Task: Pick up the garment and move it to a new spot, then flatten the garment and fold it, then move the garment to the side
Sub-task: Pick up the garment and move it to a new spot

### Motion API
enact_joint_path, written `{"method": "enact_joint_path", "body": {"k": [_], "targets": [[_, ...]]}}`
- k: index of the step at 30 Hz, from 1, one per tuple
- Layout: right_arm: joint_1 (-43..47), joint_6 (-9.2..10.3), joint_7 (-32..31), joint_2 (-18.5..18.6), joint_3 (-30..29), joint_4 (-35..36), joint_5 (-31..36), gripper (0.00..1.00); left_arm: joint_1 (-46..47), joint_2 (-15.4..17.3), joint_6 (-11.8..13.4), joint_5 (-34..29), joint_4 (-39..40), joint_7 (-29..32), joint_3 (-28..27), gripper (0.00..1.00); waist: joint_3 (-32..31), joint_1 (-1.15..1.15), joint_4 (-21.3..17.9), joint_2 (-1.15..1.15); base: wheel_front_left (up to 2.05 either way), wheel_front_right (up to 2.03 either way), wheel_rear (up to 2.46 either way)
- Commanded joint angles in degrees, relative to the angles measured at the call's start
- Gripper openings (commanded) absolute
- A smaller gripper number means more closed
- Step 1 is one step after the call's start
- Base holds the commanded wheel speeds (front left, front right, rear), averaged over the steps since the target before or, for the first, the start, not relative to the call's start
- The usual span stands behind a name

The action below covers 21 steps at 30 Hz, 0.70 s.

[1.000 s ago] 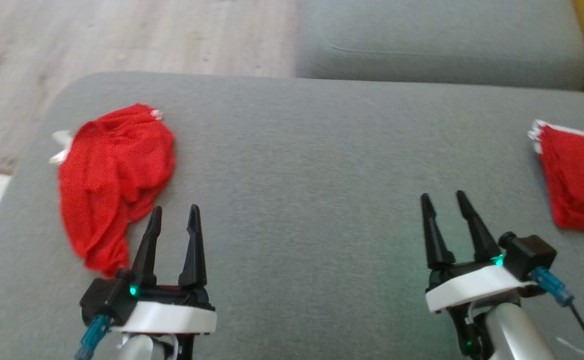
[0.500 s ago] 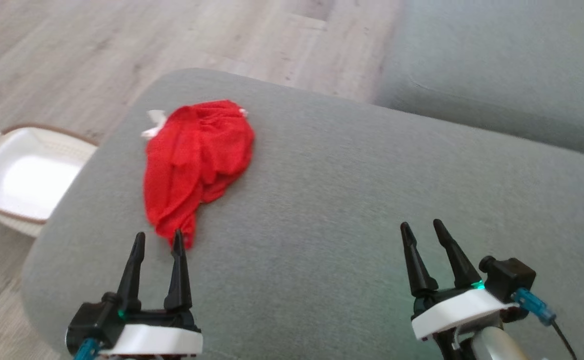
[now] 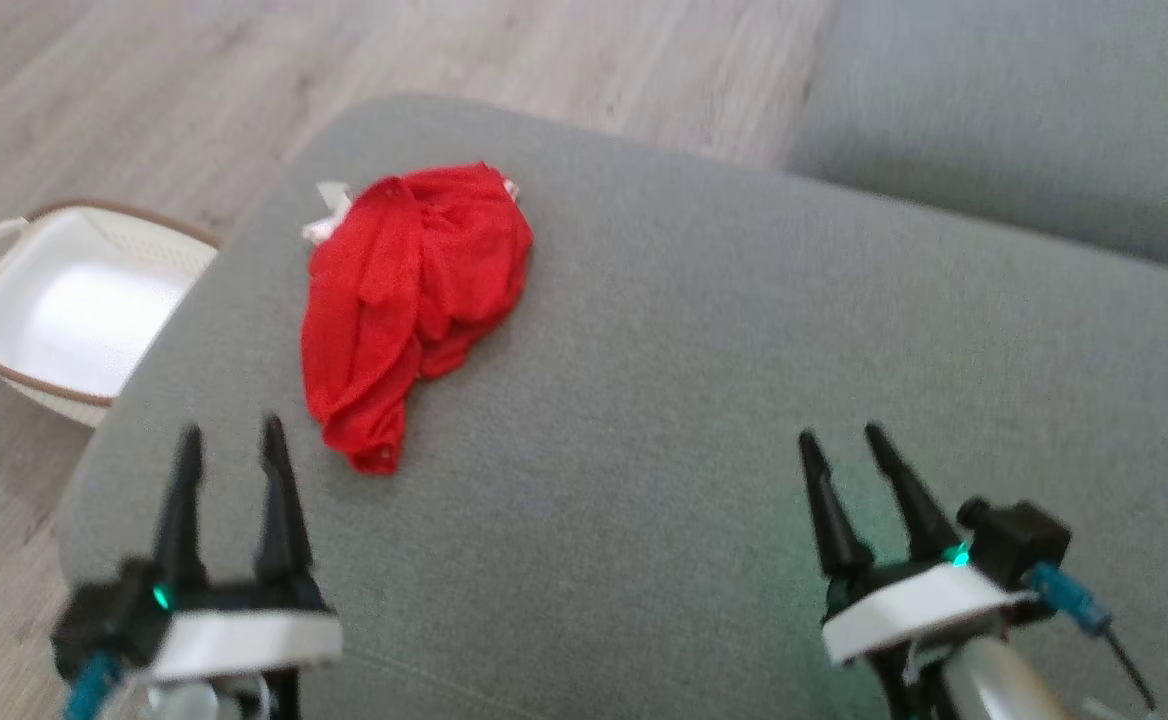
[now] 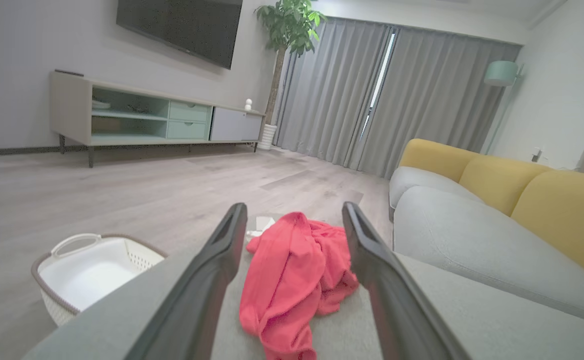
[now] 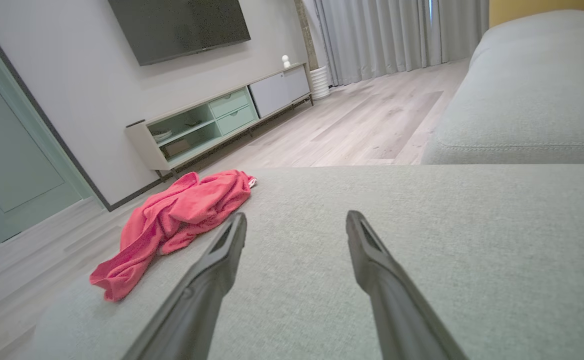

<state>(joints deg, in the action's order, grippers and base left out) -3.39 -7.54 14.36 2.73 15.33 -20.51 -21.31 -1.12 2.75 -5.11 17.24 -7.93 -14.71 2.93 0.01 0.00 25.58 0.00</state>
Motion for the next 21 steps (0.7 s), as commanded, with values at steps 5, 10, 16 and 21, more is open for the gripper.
{"method": "enact_joint_path", "body": {"k": [5, 10, 16, 21], "targets": [[-6.38, 0.05, 0.63, 0.15, -3.16, 4.47, 5.16, 1.0, 13.37, 2.61, -1.3, -2.85, -1.06, -0.29, -5.62, 1.0, 8.69, 0.0, -3.93, 0.0, 0.0, 0.0, 0.0], [-9.39, 0.05, -1.15, 0.15, -7.02, 8.84, 11.66, 1.0, 25.9, 8.33, -1.95, -3.48, -9.08, -0.29, -5.79, 1.0, 15.35, 0.0, -5.85, 0.0, 0.0, 0.0, 0.0], [-11.0, 0.05, -4.43, 0.18, -9.3, 15.32, 15.5, 1.0, 38.68, 13.03, -2.27, -1.67, -22.06, 5.25, -3.42, 1.0, 20.45, 0.0, -6.87, 0.0, 0.0, 0.0, 0.0], [-11.38, 0.05, -7.79, 0.5, -9.54, 21.89, 17.7, 1.0, 49.14, 15.68, -2.35, 3.89, -36.9, 15.84, 2.28, 1.0, 24.3, 0.0, -7.92, 0.0, 0.0, 0.0, 0.0]]}}
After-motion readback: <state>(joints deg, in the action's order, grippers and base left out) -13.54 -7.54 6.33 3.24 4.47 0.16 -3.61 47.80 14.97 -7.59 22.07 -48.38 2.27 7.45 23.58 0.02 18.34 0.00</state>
